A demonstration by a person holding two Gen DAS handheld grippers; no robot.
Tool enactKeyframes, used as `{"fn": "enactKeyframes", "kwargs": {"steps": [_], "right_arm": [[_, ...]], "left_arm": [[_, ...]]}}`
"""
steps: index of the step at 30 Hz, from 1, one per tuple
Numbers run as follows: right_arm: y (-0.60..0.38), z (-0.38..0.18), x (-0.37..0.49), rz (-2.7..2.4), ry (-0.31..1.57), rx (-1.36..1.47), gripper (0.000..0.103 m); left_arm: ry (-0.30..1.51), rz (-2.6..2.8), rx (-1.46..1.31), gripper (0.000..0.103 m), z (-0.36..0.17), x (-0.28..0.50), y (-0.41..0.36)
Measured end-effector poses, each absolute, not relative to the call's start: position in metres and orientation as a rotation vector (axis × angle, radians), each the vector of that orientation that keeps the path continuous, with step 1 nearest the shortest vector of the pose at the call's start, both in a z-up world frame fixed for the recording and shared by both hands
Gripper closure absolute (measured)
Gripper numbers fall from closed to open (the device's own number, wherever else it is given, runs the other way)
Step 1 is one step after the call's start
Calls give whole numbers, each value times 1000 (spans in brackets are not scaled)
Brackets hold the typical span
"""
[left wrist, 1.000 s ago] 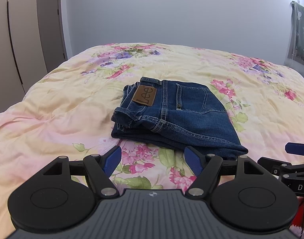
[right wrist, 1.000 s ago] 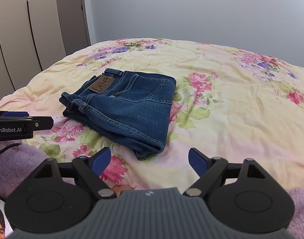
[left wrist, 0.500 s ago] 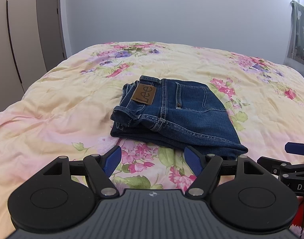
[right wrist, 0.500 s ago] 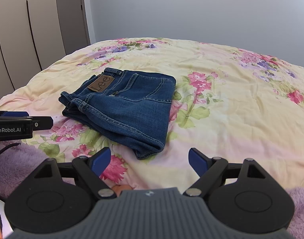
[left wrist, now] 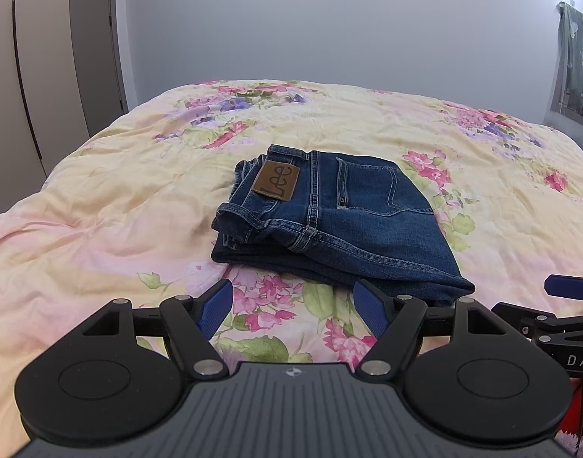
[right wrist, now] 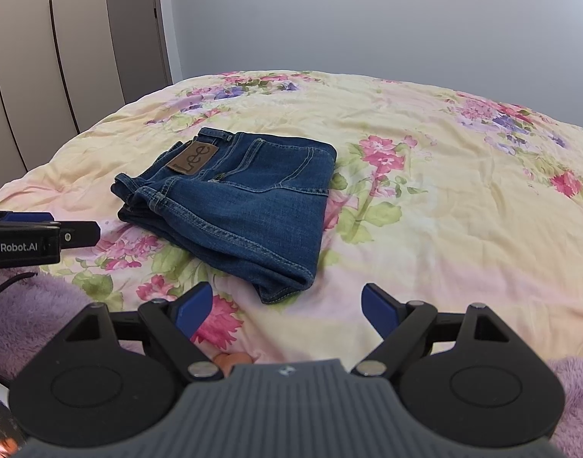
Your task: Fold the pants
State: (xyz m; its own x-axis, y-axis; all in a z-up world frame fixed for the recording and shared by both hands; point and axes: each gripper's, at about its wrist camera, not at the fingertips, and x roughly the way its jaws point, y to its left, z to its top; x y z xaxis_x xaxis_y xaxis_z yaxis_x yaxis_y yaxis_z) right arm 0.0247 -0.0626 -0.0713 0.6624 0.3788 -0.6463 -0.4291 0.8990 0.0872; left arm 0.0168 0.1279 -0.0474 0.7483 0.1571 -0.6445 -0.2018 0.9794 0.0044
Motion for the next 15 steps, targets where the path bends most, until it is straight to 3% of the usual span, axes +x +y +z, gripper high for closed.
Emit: {"fn": "enactKeyframes", "kwargs": {"steps": [15], "right_arm": [[-62, -73, 24, 458, 716, -76, 22]], "left_arm": [[701, 197, -63, 18, -47, 18, 128]]}}
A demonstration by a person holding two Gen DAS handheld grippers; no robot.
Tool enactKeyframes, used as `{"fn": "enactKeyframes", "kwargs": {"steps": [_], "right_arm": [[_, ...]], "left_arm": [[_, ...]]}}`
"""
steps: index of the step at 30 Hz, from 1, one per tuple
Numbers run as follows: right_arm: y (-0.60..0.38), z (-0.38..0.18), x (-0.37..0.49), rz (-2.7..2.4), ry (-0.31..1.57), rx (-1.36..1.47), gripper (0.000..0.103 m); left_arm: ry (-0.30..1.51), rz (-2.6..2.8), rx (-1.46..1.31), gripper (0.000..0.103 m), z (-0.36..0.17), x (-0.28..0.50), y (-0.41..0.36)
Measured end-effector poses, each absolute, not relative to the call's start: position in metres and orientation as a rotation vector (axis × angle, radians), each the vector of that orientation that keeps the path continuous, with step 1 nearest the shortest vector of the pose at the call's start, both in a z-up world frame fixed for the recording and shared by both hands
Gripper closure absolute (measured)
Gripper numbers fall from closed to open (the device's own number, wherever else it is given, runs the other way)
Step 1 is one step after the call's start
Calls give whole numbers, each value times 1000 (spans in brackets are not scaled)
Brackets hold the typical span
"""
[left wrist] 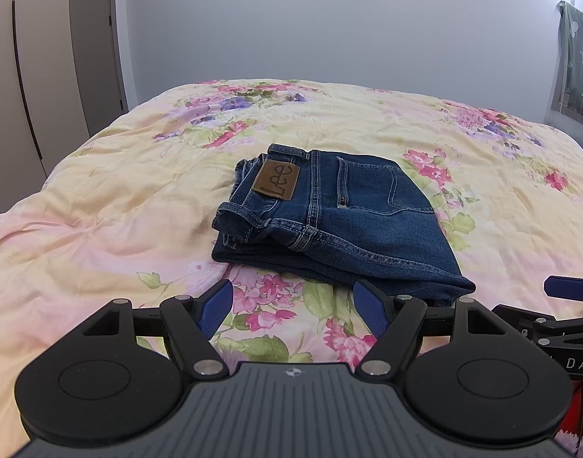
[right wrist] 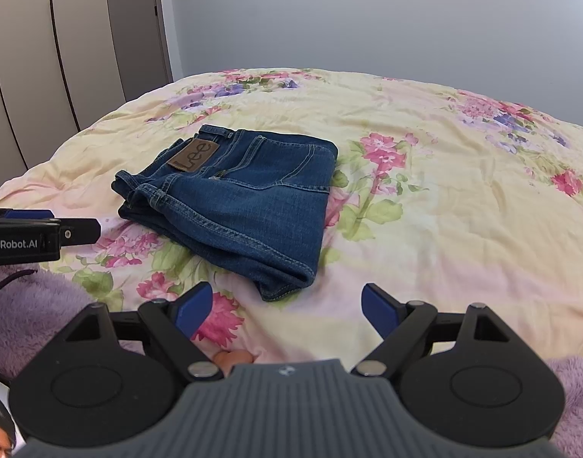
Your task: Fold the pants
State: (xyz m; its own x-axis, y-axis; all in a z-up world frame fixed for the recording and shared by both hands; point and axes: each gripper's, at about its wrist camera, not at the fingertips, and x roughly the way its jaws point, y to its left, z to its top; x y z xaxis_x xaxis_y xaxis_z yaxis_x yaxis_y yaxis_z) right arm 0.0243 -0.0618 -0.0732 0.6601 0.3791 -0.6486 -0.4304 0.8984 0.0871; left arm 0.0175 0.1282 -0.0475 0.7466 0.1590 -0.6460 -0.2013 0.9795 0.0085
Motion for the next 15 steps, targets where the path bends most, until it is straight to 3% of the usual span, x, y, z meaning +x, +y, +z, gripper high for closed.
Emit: {"fn": "enactKeyframes", "kwargs": {"steps": [15], "right_arm": [[-60, -76, 21, 464, 715, -84, 22]], "left_arm": [[698, 191, -50, 23, -50, 18, 128]]}}
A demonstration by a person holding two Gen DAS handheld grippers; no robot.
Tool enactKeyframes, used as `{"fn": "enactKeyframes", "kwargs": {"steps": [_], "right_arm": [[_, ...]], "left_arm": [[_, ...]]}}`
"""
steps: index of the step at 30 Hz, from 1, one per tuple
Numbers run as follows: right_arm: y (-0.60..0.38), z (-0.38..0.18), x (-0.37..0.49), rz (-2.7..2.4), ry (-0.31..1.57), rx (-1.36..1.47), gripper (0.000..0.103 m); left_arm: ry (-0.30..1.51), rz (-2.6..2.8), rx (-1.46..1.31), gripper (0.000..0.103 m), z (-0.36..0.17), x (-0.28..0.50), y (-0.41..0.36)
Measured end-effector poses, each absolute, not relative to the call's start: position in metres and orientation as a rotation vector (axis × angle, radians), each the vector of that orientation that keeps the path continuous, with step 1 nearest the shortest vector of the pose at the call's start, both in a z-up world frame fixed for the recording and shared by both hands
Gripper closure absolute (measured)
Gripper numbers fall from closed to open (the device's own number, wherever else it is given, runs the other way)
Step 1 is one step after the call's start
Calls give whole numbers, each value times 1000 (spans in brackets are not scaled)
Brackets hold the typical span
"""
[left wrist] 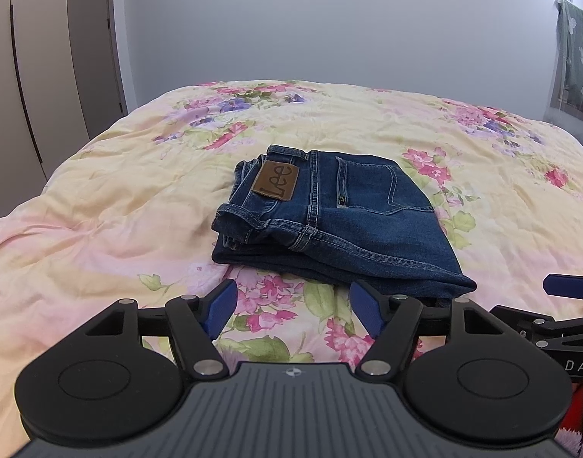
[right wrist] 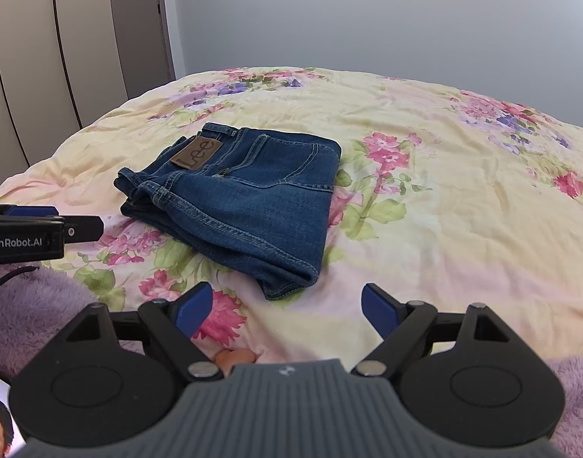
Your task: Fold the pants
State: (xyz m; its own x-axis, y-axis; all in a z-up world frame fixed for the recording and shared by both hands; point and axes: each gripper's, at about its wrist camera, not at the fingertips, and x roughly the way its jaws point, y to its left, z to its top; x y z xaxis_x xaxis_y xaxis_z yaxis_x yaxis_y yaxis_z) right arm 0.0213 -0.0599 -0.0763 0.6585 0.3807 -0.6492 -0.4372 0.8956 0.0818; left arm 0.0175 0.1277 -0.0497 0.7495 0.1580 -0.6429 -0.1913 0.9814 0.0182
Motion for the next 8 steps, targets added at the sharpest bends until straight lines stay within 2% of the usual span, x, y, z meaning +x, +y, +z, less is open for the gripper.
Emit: {"fn": "enactKeyframes", "kwargs": {"steps": [8], "right_arm": [[-59, -77, 20, 478, 719, -94, 22]], "left_arm": [[690, 190, -44, 24, -48, 17, 128]]}}
